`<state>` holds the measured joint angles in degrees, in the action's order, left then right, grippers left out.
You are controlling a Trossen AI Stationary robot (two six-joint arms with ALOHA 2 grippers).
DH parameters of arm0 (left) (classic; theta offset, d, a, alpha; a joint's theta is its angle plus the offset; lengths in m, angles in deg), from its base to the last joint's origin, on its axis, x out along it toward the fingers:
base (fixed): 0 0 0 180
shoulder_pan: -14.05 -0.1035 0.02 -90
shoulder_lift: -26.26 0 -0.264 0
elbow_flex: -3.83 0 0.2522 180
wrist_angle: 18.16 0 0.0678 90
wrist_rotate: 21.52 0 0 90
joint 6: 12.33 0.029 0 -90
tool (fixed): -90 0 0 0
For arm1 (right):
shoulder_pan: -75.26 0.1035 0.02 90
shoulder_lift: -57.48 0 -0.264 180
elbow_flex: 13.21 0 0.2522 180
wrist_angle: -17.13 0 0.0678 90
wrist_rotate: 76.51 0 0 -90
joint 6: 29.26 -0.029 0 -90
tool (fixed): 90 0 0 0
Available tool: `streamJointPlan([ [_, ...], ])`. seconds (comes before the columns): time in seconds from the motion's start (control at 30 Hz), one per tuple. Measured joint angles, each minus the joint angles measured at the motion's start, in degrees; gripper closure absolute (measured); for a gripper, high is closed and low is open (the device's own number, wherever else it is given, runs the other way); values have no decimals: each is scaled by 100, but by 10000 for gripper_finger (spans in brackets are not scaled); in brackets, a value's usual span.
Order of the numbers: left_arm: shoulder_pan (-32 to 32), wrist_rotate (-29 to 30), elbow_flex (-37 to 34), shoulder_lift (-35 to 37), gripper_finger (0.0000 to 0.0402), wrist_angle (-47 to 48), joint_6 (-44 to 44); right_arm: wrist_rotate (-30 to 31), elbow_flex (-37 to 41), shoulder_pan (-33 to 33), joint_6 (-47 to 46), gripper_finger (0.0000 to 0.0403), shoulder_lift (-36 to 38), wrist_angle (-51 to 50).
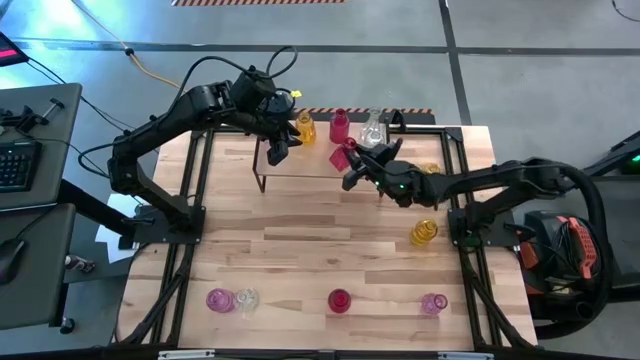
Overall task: Sort vases onto shelf
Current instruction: Put the top red vase on the shelf and align it with the other red vase
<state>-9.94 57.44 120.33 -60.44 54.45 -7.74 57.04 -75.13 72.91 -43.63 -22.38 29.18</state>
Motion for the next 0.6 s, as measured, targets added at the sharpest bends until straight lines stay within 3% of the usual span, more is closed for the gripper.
streamJointPlan([
  [0.13, 0, 3, 0, 0, 277, 1, 3, -264, -360, -150, 242, 324, -190, -321],
  [0.33, 0, 14, 0, -2, 277, 4, 10, -643, -1170, -420, 238, 324, -560, -1832],
  [0.6, 0, 21, 0, -2, 277, 7, 14, -658, -1136, -448, 164, 324, -677, -1607],
])
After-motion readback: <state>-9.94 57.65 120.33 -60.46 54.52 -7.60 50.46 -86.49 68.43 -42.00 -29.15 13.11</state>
